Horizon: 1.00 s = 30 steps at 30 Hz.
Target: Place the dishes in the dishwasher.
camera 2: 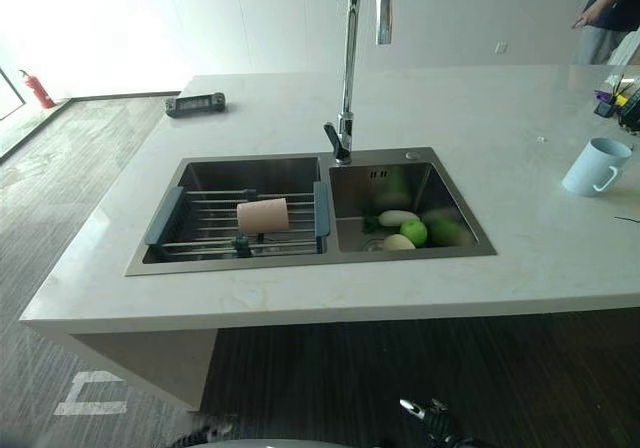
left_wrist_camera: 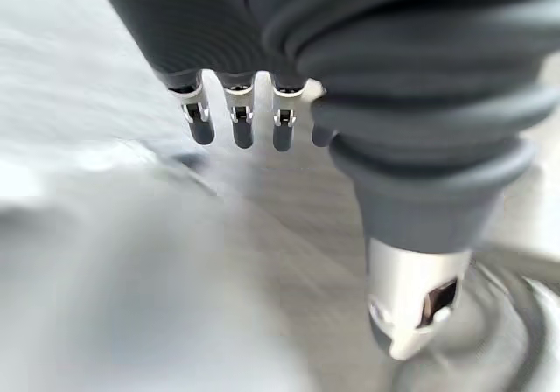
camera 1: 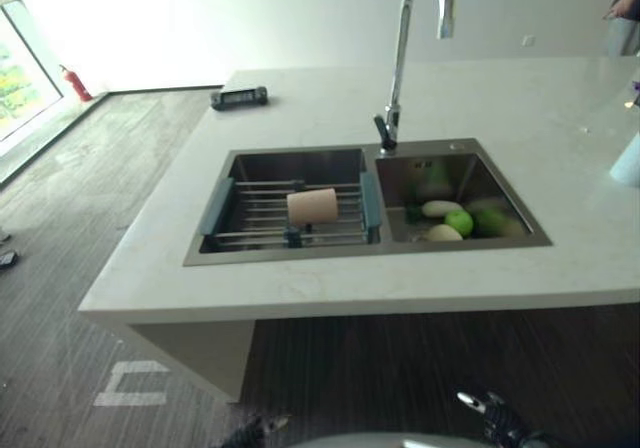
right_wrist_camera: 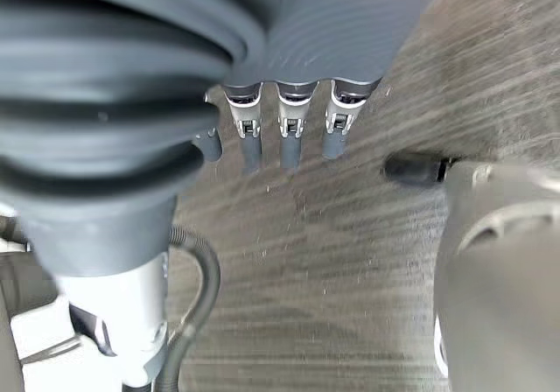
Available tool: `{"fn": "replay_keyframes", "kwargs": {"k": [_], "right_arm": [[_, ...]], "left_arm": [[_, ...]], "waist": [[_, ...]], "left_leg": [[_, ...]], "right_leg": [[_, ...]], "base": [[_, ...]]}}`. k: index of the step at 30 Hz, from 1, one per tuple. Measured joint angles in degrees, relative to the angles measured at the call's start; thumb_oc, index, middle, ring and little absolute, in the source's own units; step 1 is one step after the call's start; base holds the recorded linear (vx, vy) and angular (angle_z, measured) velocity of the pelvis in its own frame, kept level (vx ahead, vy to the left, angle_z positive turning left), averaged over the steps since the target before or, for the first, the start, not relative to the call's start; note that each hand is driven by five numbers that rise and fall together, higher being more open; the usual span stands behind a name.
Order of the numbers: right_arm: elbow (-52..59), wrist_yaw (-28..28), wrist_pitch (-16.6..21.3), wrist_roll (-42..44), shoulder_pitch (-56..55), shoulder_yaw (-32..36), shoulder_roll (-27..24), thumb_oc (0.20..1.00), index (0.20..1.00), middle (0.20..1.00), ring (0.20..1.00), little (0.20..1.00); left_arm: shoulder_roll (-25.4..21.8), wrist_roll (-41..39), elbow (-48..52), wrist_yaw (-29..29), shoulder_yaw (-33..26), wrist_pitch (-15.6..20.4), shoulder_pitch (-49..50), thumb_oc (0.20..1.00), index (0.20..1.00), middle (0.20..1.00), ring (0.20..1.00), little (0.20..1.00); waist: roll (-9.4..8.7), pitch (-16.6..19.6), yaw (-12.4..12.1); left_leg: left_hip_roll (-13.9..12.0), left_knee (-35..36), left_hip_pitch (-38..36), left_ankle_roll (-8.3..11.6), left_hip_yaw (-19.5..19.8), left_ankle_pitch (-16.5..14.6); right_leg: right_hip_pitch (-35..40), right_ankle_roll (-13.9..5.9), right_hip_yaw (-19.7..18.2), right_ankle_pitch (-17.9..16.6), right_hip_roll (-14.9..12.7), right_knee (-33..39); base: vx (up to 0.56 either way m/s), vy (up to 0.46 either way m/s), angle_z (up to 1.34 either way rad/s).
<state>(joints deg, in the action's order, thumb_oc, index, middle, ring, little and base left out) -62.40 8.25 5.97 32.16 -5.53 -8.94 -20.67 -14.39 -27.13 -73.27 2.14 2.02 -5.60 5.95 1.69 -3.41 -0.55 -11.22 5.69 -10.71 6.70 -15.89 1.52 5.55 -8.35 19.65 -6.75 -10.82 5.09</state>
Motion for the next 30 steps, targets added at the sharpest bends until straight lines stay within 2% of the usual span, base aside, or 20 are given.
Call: {"fn": "replay_keyframes", "kwargs": {"k": [1, 2, 3, 4, 5, 6, 7, 8, 9, 10, 12, 14, 15, 18, 19, 22, 23, 27, 29, 30], "right_arm": [[-0.01, -0.01, 0.02, 0.0, -0.05, 0.65, -0.28, 1.0, 1.0, 1.0, 1.0, 1.0], [0.4, 0.27, -0.14, -0.02, -0.18, 0.87, -1.03, 1.0, 1.0, 1.0, 1.0, 1.0], [1.31, 0.7, -0.19, 0.0, -0.6, 0.79, -1.83, 1.0, 1.0, 1.0, 1.0, 1.0], [2.56, 0.72, -0.12, -0.01, -1.09, 0.82, -2.47, 1.0, 1.0, 1.0, 1.0, 1.0], [2.76, 0.75, -0.16, -0.02, -1.07, 0.54, -2.77, 1.0, 1.0, 1.0, 1.0, 1.0], [2.72, 0.79, -0.15, -0.11, -1.1, 0.4, -2.97, 1.0, 1.0, 1.0, 1.0, 1.0], [2.7, 1.06, -0.22, -0.64, -1.19, 0.07, -3.4, 1.0, 1.0, 1.0, 1.0, 1.0], [2.89, 0.99, -0.19, -0.75, -1.22, -0.14, -3.62, 1.0, 1.0, 1.0, 1.0, 1.0], [5.47, 0.67, -0.24, -0.73, -2.29, -1.62, -3.82, 1.0, 1.0, 1.0, 1.0, 1.0], [7.09, 0.69, -0.17, -0.73, -3.23, -1.81, -3.3, 1.0, 1.0, 1.0, 1.0, 1.0], [7.26, 0.26, -0.23, -0.7, -3.77, -1.83, -2.79, 1.0, 1.0, 1.0, 1.0, 1.0], [8.07, -0.87, -0.1, -0.69, -5.03, -1.58, -1.94, 1.0, 1.0, 1.0, 1.0, 1.0], [8.4, -1.61, -0.09, -0.67, -5.57, -1.63, -1.93, 1.0, 1.0, 1.0, 1.0, 1.0], [8.4, -1.83, -0.1, -0.54, -6.14, -1.43, -2.19, 1.0, 1.0, 1.0, 1.0, 1.0], [8.51, -1.7, -0.04, -0.48, -6.31, -1.37, -1.95, 1.0, 1.0, 1.0, 1.0, 1.0], [8.46, -1.72, 0.0, -0.05, -7.15, -1.1, -1.51, 1.0, 1.0, 1.0, 1.0, 1.0], [8.39, -1.58, 0.03, 0.06, -7.71, -1.15, -0.94, 1.0, 1.0, 1.0, 1.0, 1.0], [8.11, -1.1, 0.09, 0.06, -8.06, -1.16, -0.09, 1.0, 1.0, 1.0, 1.0, 1.0], [7.68, -0.67, 0.17, 0.05, -7.95, -1.16, 0.15, 1.0, 1.0, 1.0, 1.0, 1.0], [7.33, -0.1, 0.86, 0.04, -8.06, -1.14, 0.27, 1.0, 1.0, 1.0, 1.0, 1.0]], "left_arm": [[-1.4, -0.63, -0.55, -1.53, -1.17, -0.77, 0.28, 1.0, 1.0, 1.0, 1.0, 1.0], [-3.17, -1.87, -1.06, -2.48, -4.7, -1.97, 0.04, 1.0, 1.0, 1.0, 1.0, 1.0], [-5.23, -2.84, -1.5, -3.5, -9.16, -2.5, -0.36, 1.0, 1.0, 1.0, 1.0, 1.0], [-8.33, -2.72, -1.51, -5.71, -11.49, -2.14, -0.69, 1.0, 1.0, 1.0, 1.0, 1.0], [-11.06, -0.92, -1.49, -7.53, -10.87, -1.52, -1.13, 1.0, 1.0, 1.0, 1.0, 1.0], [-14.89, 1.19, -0.98, -10.41, -9.29, -0.21, -1.81, 1.0, 1.0, 1.0, 1.0, 1.0], [-18.38, 1.5, 0.88, -12.44, -8.39, 0.13, -2.7, 1.0, 1.0, 1.0, 1.0, 1.0], [-22.19, 2.2, 3.44, -15.23, -6.62, 2.17, -2.8, 1.0, 1.0, 1.0, 1.0, 1.0], [-27.54, 3.6, 9.92, -18.1, -7.66, 1.85, -3.69, 1.0, 1.0, 1.0, 1.0, 1.0], [-32.11, 4.89, 16.45, -20.78, -11.33, 2.19, -4.82, 1.0, 1.0, 1.0, 1.0, 1.0], [-35.09, 5.89, 21.52, -22.5, -14.24, 1.25, -5.56, 1.0, 1.0, 1.0, 1.0, 1.0], [-37.41, 8.49, 30.63, -25.03, -20.89, -0.49, -5.28, 1.0, 1.0, 1.0, 1.0, 1.0], [-41.97, 10.74, 30.93, -27.08, -22.43, -1.76, -5.78, 1.0, 1.0, 1.0, 1.0, 1.0], [-45.29, 11.19, 30.61, -27.6, -23.07, -2.57, -5.8, 1.0, 1.0, 1.0, 1.0, 1.0], [-49.43, 12.78, 31.14, -27.3, -23.53, -3.32, -5.88, 1.0, 1.0, 1.0, 1.0, 1.0], [-57.1, 14.9, 34.37, -27.27, -25.01, -3.09, -6.32, 1.0, 1.0, 1.0, 1.0, 1.0], [-59.36, 15.06, 37.43, -26.83, -24.93, -0.88, -6.96, 1.0, 1.0, 1.0, 1.0, 1.0], [-59.9, 16.86, 43.45, -24.47, -20.88, 5.87, -13.44, 1.0, 1.0, 1.0, 1.0, 1.0], [-59.91, 17.06, 49.83, -22.48, -16.32, 8.02, -16.41, 1.0, 1.0, 1.0, 1.0, 1.0], [-59.29, 15.87, 55.11, -18.46, -10.42, 8.06, -21.0, 1.0, 1.0, 1.0, 1.0, 1.0]], "waist": [[0.29, 0.11, 0.05], [1.23, 0.1, 0.06], [1.41, 0.55, 0.07], [1.98, 0.8, 0.13], [2.34, 0.94, 0.18], [3.67, 0.99, 0.21], [3.06, 1.31, 0.09], [4.19, 1.63, -0.04], [4.71, 1.74, -0.22], [5.05, 1.65, -0.48], [5.45, 1.86, -0.86], [5.18, 1.76, -1.49], [5.36, 1.88, -1.27], [5.25, 2.0, -1.19], [3.88, 1.78, -1.36], [2.24, 1.77, -1.26], [1.72, 1.79, -1.05], [1.97, 1.75, -0.21], [2.01, 1.81, 0.16], [1.78, 2.0, 0.62]], "left_leg": [[0.18, 0.01, 0.03, -0.06, 0.0, -0.03], [0.48, 0.05, 0.17, -0.05, 0.01, -0.03], [0.72, 0.05, 0.21, -0.06, 0.03, -0.05], [0.95, 0.05, 0.22, -0.09, 0.04, -0.06], [1.07, 0.05, 0.22, -0.09, 0.03, -0.06], [1.34, 0.05, 0.49, -0.09, 0.06, -0.06], [1.52, 0.04, 0.6, -0.12, 0.3, -0.04], [1.87, 0.06, 0.89, -0.14, 0.33, -0.02], [2.42, 0.07, 1.31, -0.15, 0.55, -0.01], [2.73, 0.07, 1.87, -0.17, 1.18, 0.0], [2.99, 0.07, 1.81, -0.29, 1.34, 0.07], [2.9, 0.07, 1.99, -0.2, 1.68, 0.13], [2.83, 0.06, 2.0, 0.31, 1.85, 0.44], [2.82, 0.06, 1.94, 0.4, 1.88, 0.48], [2.6, 0.05, 2.09, 0.42, 1.58, 0.47], [2.73, 0.06, 1.94, 0.43, 1.48, 0.41], [2.75, 0.06, 1.91, 0.42, 1.39, 0.27], [2.73, 0.07, 1.96, 0.28, 1.27, 0.18], [2.74, 0.07, 1.95, 0.32, 1.21, 0.2], [2.74, 0.06, 1.92, 0.39, 1.1, 0.23]], "right_leg": [[-0.01, -0.01, 0.0, 0.01, -0.18, 0.0], [-0.06, -0.1, 0.0, -0.05, -0.68, 0.01], [-0.05, -0.19, 0.0, -0.08, -0.77, 0.02], [-0.04, -0.28, -0.01, -0.13, -0.97, 0.18], [-0.05, -0.49, -0.05, -0.26, -1.09, 0.3], [-0.3, -0.52, -0.07, -0.29, -1.46, 0.35], [-0.19, -0.71, 0.12, -0.41, -1.58, 0.01], [-0.5, -0.82, -0.05, -0.48, -1.91, 0.02], [-0.76, -1.35, 0.02, -0.82, -2.49, -0.01], [-0.96, -1.88, 0.01, -1.12, -2.89, 0.0], [-0.86, -2.18, 0.01, -1.2, -2.97, 0.0], [-0.87, -2.26, 0.25, -1.08, -2.83, 0.0], [-0.87, -2.26, 0.3, -1.01, -2.74, 0.0], [-0.86, -2.18, 0.34, -0.95, -2.71, 0.04], [-0.93, -2.37, 0.42, -0.65, -2.48, 0.24], [-0.83, -2.35, 0.33, -0.63, -2.62, -0.01], [-0.88, -2.35, 0.1, -0.63, -2.62, -0.01], [-0.93, -2.34, -0.17, -0.64, -2.56, -0.01], [-0.95, -2.34, -0.3, -0.64, -2.55, -0.01], [-1.03, -2.34, -0.43, -0.64, -2.52, -0.01]], "base": [[0.05, 0.093, 0.04], [0.03, 0.102, 0.05], [0.01, 0.078, 0.05], [-0.02, 0.123, 0.02], [-0.02, 0.088, 0.01], [-0.04, 0.105, 0.04], [-0.03, 0.033, 0.05], [-0.03, 0.029, 0.09], [-0.02, -0.021, 0.13], [-0.01, -0.041, 0.14], [0.0, -0.043, 0.06], [0.02, -0.038, 0.04], [0.05, -0.067, 0.03], [0.04, -0.051, 0.01], [0.04, -0.025, 0.01], [0.06, -0.027, -0.01], [0.07, -0.031, -0.02], [0.06, -0.029, 0.0], [0.1, -0.045, -0.02], [0.11, -0.048, -0.03]]}}
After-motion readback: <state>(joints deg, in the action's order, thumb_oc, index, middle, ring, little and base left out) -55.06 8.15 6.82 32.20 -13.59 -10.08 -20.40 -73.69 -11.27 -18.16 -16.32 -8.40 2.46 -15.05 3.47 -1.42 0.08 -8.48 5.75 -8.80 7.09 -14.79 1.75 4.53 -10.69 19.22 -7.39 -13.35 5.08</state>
